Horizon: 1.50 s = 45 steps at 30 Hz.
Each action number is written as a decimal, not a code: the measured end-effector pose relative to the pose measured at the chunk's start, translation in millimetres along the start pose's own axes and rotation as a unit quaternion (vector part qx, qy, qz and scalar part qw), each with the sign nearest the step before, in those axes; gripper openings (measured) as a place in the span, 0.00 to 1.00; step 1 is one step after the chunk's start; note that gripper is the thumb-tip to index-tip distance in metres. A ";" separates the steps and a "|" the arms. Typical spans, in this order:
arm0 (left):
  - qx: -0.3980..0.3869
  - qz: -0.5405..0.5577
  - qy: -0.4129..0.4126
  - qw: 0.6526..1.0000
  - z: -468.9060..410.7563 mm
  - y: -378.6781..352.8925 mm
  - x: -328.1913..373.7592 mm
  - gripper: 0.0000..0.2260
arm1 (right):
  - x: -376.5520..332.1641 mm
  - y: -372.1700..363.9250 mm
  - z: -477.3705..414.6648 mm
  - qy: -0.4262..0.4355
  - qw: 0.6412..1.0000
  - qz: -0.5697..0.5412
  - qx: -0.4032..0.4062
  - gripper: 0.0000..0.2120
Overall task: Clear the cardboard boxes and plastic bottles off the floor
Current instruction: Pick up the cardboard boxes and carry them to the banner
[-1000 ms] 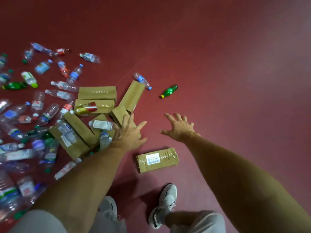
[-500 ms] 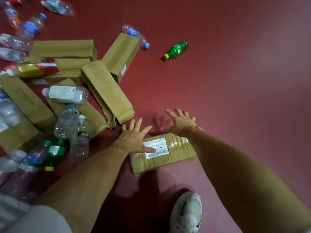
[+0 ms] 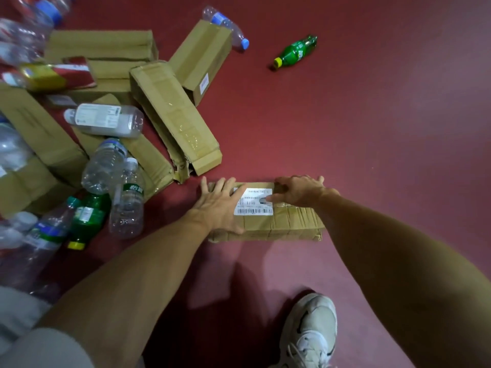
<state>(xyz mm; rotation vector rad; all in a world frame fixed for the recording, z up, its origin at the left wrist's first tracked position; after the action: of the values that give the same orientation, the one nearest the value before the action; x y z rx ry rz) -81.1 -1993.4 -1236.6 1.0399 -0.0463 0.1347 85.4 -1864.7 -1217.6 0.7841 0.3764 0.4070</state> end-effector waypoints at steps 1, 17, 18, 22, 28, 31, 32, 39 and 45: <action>0.004 0.001 0.011 1.000 1.4 2.6 -6.6 0.55 | -1.3 0.3 -0.5 0.009 1.000 0.010 -0.004 0.41; 0.007 0.044 0.007 0.999 12.3 6.3 -43.7 0.57 | -52.2 -25.5 -11.1 0.130 0.983 0.128 -0.036 0.67; 0.007 0.044 0.006 0.999 11.8 6.4 -44.4 0.57 | -52.2 -25.2 -11.4 0.130 0.983 0.126 -0.035 0.67; 0.011 0.035 0.015 0.999 6.9 7.5 -49.1 0.56 | -46.4 -20.8 -15.7 0.124 0.986 0.109 -0.022 0.66; 0.037 0.052 0.114 0.991 -0.1 16.5 -70.5 0.57 | 11.3 -12.5 0.3 0.045 0.998 0.040 -0.004 0.62; 0.050 0.040 0.123 0.990 -6.6 23.3 -74.5 0.52 | 40.8 -16.2 10.6 -0.014 0.999 0.001 0.030 0.61; 0.052 0.042 0.128 0.989 -9.0 24.9 -74.5 0.50 | 49.3 -17.4 12.8 -0.045 0.998 -0.022 0.044 0.61; 0.055 0.040 0.145 0.987 -20.3 22.2 -64.4 0.46 | 52.6 -12.6 5.1 -0.165 0.979 -0.086 0.083 0.63; 0.058 0.031 0.201 0.977 -26.9 31.5 -84.0 0.43 | 4.9 7.5 -35.1 -0.211 0.962 -0.143 0.102 0.63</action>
<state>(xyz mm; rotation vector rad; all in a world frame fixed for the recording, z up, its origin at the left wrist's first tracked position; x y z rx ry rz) -169.2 -1962.1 -1231.9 1.1112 0.2984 0.4064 71.6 -1836.5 -1235.8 0.9754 0.1263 -0.0766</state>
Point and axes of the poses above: each hand's wrist, its own z-axis away from the middle knuckle, its own y-axis out of the back of the hand, x = y × z, the point moved 4 cm from there along -z, towards the middle knuckle, and after that the axes turned 1 degree about y, right-handed, at the moved point
